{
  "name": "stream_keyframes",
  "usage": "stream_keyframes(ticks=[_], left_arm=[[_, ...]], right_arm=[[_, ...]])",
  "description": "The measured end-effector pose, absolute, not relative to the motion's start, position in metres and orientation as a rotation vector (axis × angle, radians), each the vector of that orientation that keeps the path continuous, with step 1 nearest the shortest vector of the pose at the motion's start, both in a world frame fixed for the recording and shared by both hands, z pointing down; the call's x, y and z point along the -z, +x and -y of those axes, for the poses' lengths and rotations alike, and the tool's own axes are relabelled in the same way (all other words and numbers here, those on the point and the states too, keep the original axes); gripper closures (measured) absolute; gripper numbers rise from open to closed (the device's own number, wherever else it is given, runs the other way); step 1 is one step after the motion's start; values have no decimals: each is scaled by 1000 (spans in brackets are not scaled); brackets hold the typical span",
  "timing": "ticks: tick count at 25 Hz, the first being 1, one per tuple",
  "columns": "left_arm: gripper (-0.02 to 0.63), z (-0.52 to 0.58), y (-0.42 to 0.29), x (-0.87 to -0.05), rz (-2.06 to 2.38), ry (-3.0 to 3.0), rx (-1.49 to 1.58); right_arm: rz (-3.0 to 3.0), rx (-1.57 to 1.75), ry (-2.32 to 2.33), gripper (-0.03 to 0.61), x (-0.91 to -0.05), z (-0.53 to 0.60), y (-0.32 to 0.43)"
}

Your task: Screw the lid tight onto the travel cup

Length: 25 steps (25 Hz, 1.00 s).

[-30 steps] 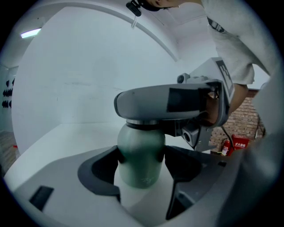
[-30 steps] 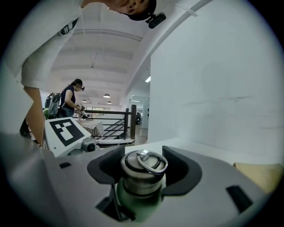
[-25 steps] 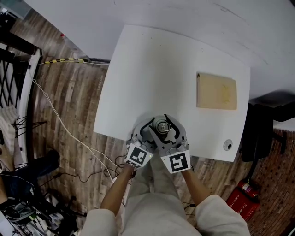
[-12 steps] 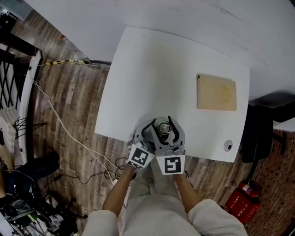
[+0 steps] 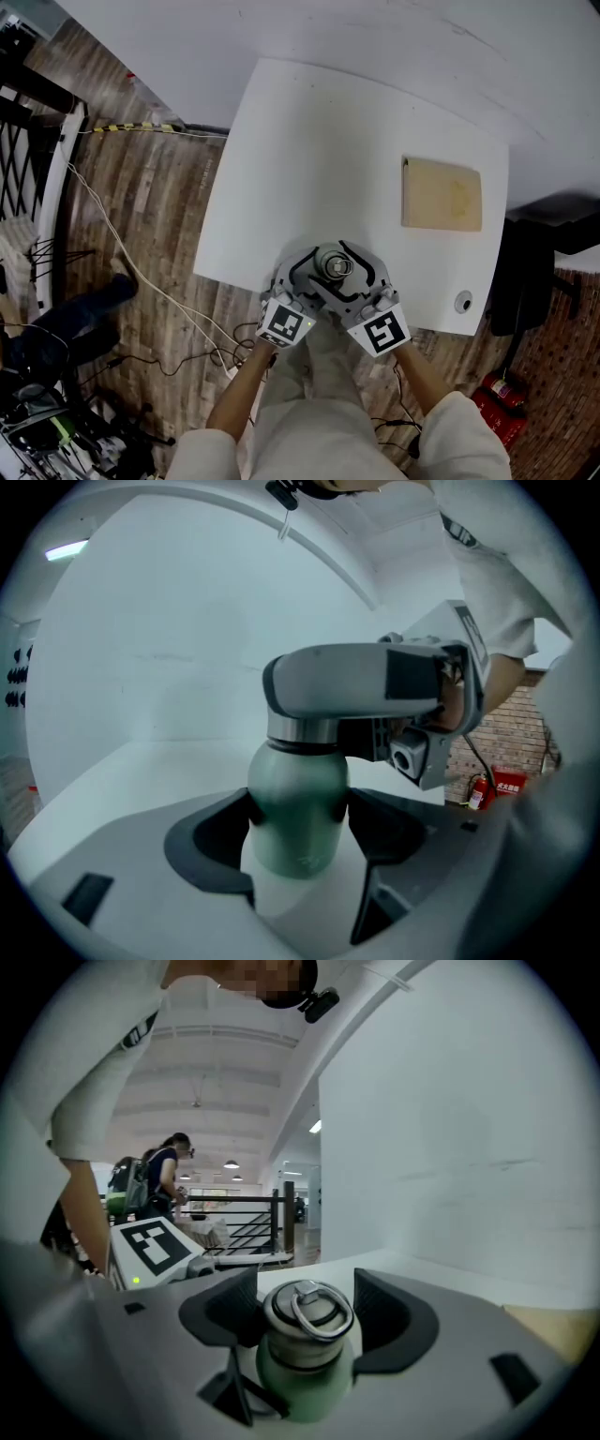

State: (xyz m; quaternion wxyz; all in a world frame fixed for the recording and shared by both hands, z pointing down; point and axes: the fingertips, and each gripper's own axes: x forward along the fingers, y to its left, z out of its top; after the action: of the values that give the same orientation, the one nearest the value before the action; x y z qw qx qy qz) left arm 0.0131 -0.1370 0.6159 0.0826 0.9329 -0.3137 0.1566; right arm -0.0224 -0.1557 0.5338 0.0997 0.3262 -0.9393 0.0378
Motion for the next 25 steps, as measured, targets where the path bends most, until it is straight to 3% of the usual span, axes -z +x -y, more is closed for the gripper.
stream_keyframes(ticks=[7, 25], left_arm=[[284, 138, 14, -617, 932, 2783, -467], [284, 137, 13, -616, 931, 2786, -467]], right_arm=[[2755, 12, 488, 273, -538, 144, -31], [2754, 46, 145, 327, -537, 138, -43]])
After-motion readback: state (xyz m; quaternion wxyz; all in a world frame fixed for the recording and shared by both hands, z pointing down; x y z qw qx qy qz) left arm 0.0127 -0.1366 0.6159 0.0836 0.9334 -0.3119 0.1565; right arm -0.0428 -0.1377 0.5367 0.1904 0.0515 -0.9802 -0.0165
